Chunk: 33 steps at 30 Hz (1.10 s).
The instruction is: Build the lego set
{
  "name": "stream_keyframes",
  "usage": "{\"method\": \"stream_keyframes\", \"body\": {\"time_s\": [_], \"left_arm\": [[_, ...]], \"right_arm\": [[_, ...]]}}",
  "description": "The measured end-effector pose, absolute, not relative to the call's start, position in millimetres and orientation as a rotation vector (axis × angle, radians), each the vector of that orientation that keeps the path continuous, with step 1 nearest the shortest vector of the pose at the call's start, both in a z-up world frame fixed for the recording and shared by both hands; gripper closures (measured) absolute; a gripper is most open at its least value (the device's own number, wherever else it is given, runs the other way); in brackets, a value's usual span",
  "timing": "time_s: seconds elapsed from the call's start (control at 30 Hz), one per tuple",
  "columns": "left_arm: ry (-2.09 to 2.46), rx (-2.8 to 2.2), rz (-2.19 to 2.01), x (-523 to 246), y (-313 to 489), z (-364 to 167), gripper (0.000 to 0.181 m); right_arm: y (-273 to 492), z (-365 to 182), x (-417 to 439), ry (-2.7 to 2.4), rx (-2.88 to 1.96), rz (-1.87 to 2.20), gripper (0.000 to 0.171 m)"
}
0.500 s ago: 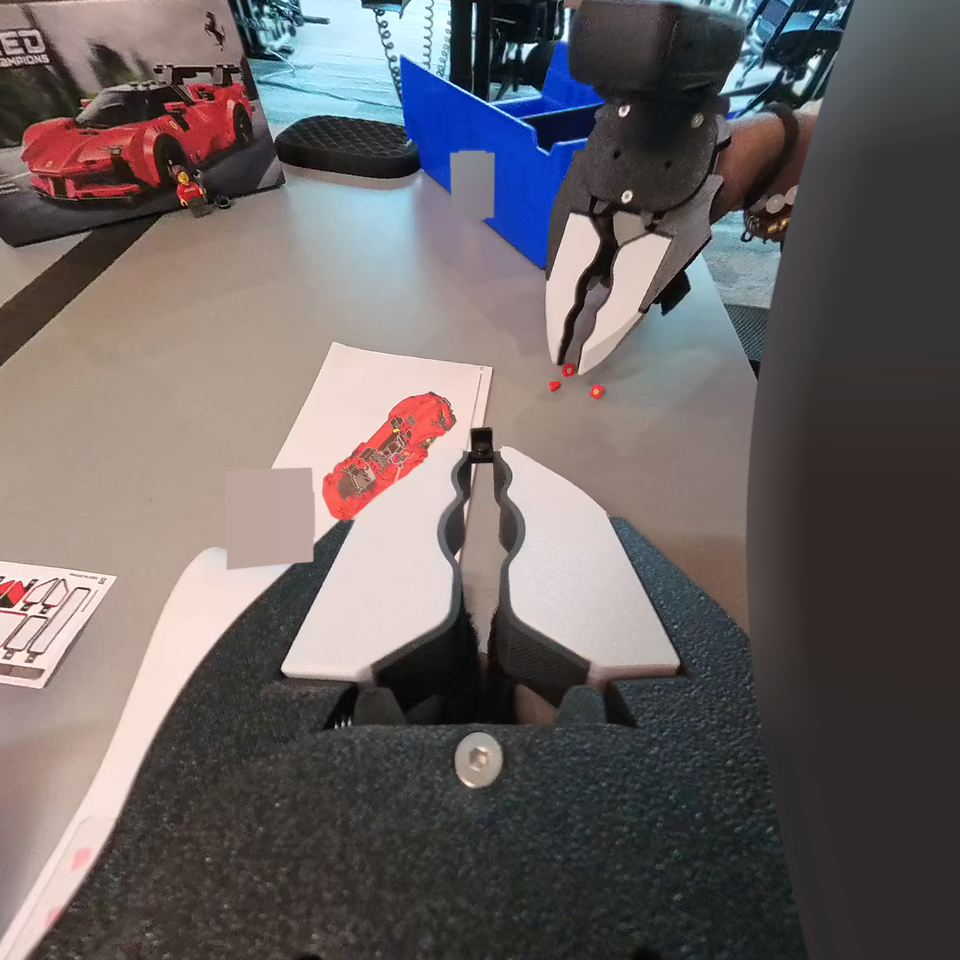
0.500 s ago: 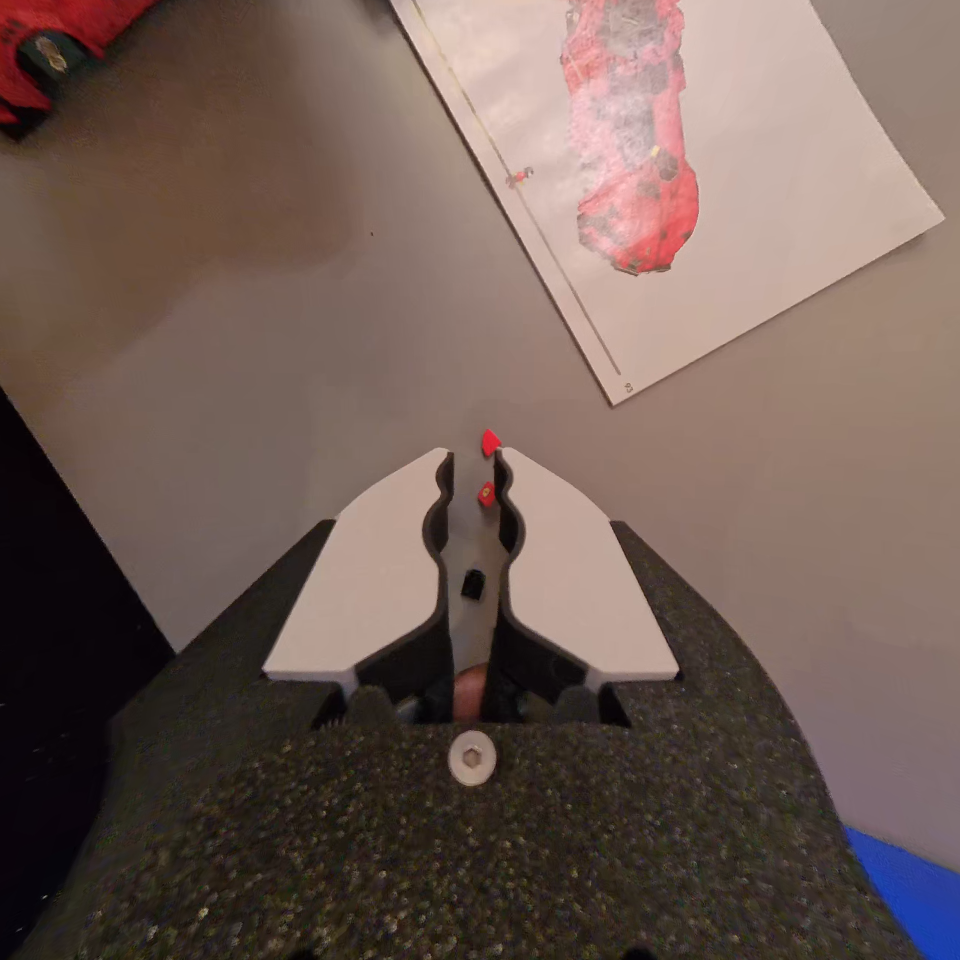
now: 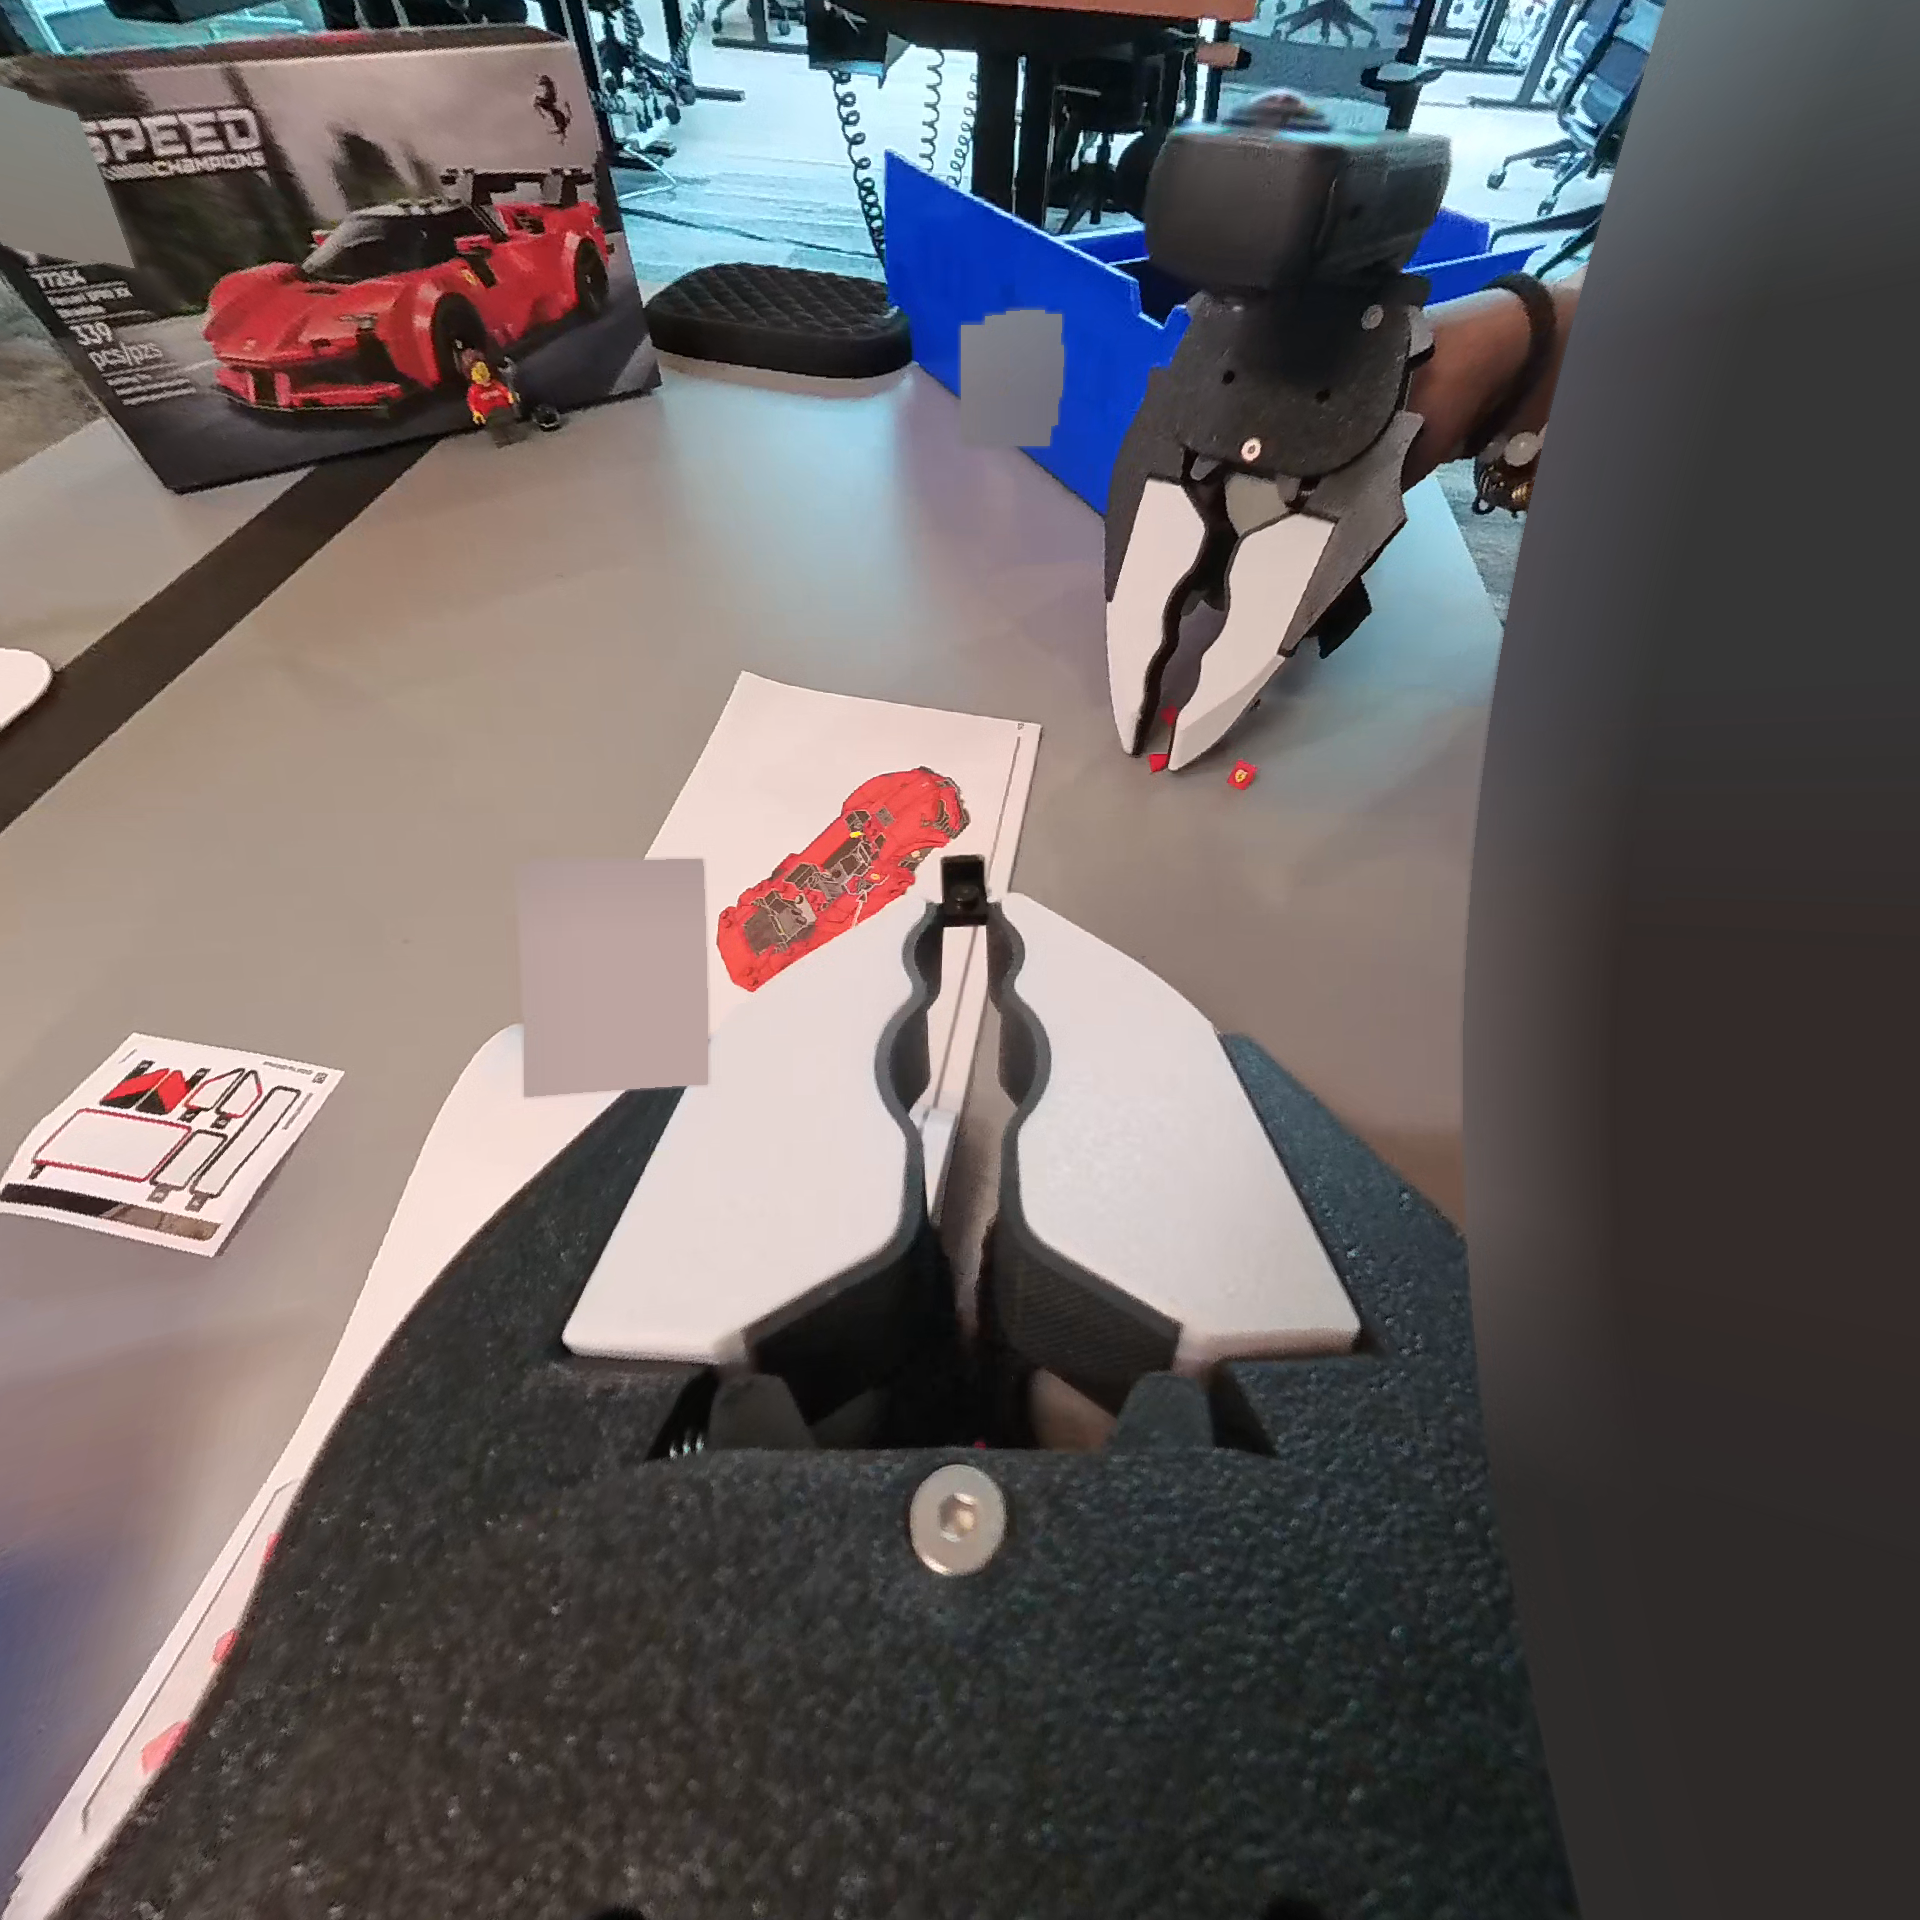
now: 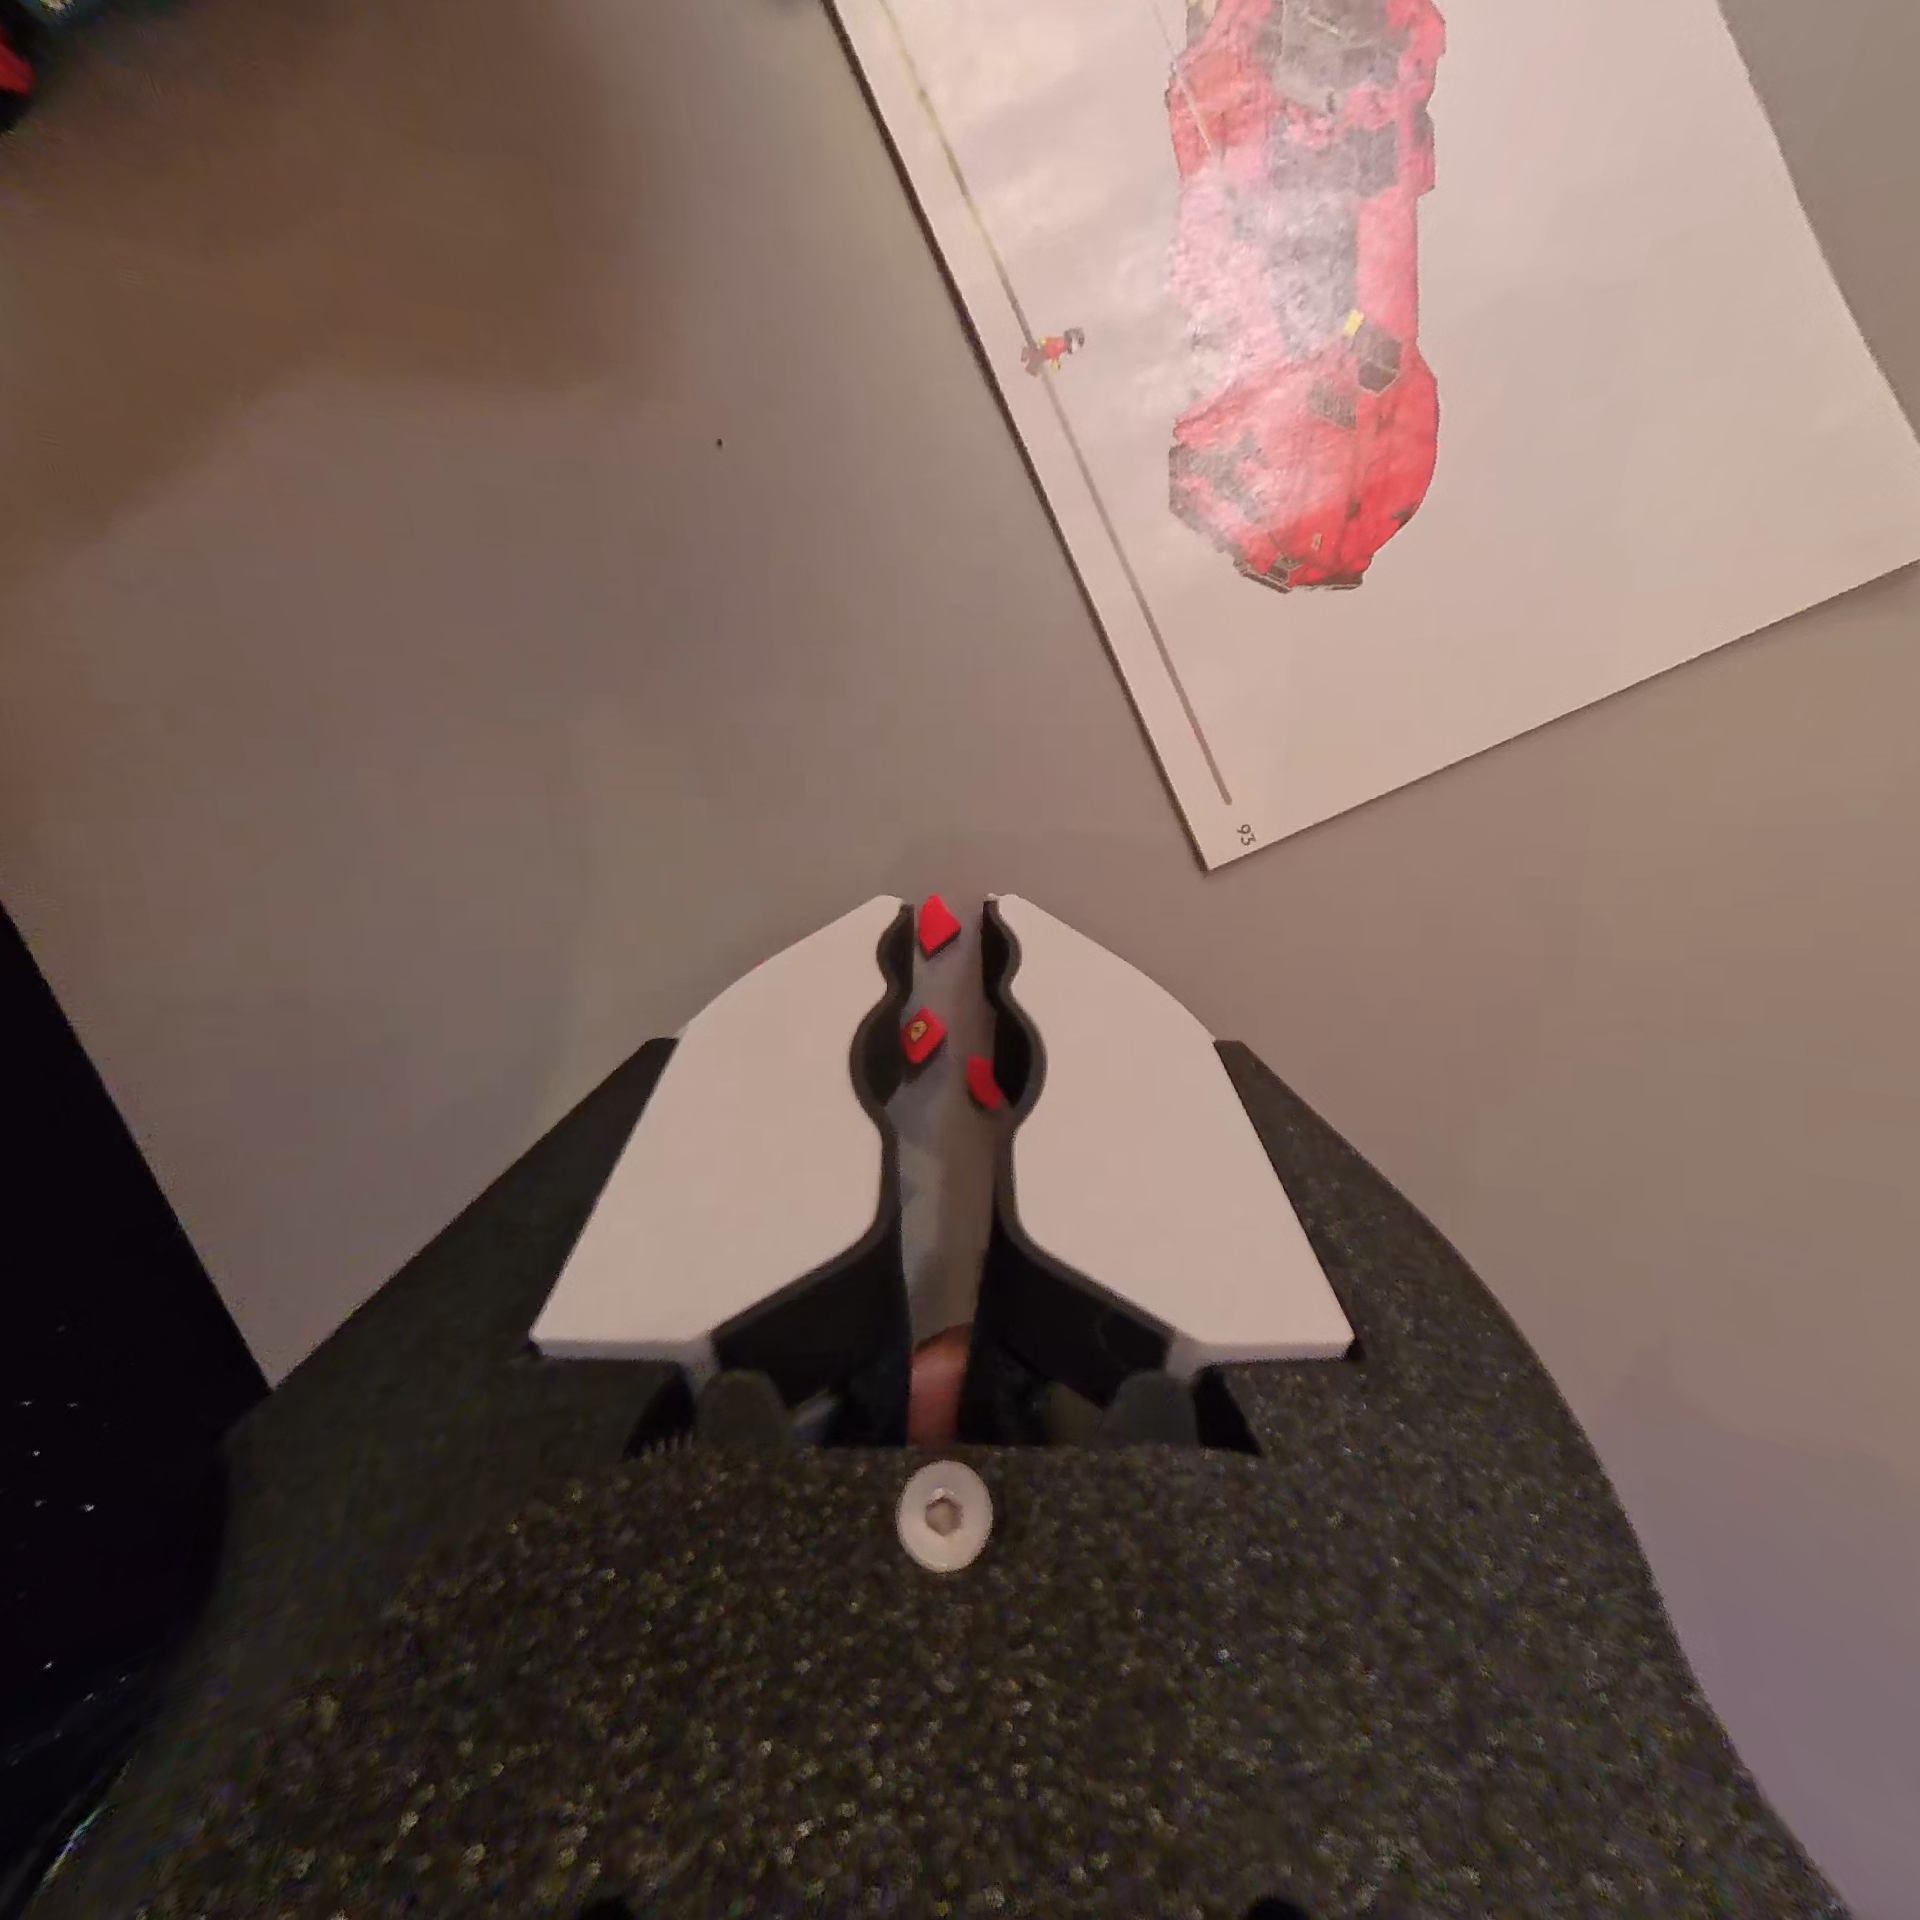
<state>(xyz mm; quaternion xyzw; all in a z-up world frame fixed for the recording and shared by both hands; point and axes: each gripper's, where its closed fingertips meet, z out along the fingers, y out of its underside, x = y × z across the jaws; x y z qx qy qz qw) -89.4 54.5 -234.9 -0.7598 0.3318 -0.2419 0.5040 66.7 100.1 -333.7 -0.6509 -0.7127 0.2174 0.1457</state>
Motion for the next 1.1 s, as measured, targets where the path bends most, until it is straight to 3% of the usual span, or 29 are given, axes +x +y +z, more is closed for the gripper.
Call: {"method": "stream_keyframes", "body": {"time_s": [0.23, 0.37, 0.5, 0.63, 0.8, 1.1], "left_arm": [[0.808, -1.833, -0.584, -88.4, 55.8, -237.8, 0.174], [0.810, -1.830, -0.584, -86.6, 55.9, -239.0, 0.174], [0.818, -1.825, -0.583, -84.2, 55.9, -238.5, 0.173], [0.821, -1.814, -0.581, -85.2, 52.0, -236.2, 0.174], [0.830, -1.802, -0.573, -85.3, 50.5, -234.4, 0.174], [0.832, -1.786, -0.572, -85.7, 48.2, -231.0, 0.174]], "right_arm": [[100.5, -334.5, 64.6, -1.970, -1.944, 0.622, 0.164], [97.2, -332.5, 64.7, -1.908, -2.013, 0.617, 0.148], [99.0, -323.4, 71.7, -1.995, -1.935, 0.576, 0.148], [97.1, -318.4, 76.6, -2.270, -1.693, 0.510, 0.150], [99.1, -323.2, 73.8, -2.562, -1.275, 0.311, 0.167], [88.2, -334.1, 72.1, -2.570, -1.345, 0.374, 0.169]]}}
